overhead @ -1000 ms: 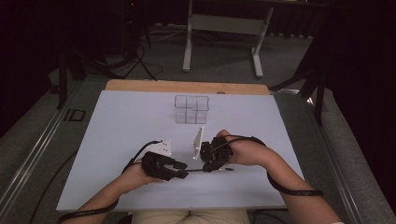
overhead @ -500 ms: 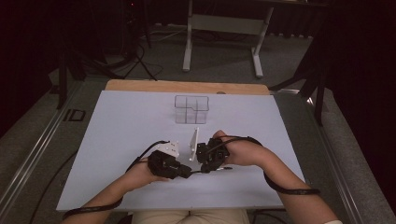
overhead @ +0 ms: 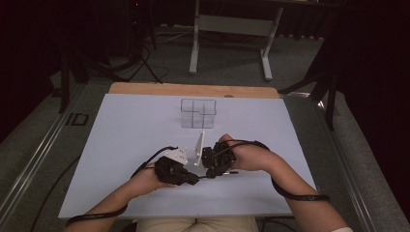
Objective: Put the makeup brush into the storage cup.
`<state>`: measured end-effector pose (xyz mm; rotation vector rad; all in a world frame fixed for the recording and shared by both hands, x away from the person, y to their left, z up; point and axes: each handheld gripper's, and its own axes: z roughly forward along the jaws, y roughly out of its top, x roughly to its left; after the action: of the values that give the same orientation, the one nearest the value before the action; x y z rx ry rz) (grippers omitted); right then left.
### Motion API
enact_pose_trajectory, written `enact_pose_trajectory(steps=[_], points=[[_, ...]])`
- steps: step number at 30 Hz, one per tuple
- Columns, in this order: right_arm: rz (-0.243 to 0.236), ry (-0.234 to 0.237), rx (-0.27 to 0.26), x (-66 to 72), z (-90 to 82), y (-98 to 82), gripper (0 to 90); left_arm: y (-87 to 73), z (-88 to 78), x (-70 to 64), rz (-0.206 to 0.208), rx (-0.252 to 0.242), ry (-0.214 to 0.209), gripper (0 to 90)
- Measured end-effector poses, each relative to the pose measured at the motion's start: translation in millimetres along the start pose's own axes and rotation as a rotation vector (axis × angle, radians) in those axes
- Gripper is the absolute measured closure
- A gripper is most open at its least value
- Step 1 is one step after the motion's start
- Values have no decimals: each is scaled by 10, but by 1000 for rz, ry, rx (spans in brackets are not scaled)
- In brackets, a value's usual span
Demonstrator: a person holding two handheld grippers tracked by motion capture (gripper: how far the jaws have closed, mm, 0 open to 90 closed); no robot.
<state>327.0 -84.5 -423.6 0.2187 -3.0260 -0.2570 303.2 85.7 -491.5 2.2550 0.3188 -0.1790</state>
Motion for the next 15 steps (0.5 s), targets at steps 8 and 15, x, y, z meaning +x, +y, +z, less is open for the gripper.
enact_pose_trajectory(steps=[8,15], points=[[-4,-3,-22,9,1,-3,848,-17,-30,-9,4,-11,2,861],[19,-40,-33,6,-72,-47,763,-55,-99,2,4,-9,13,862]])
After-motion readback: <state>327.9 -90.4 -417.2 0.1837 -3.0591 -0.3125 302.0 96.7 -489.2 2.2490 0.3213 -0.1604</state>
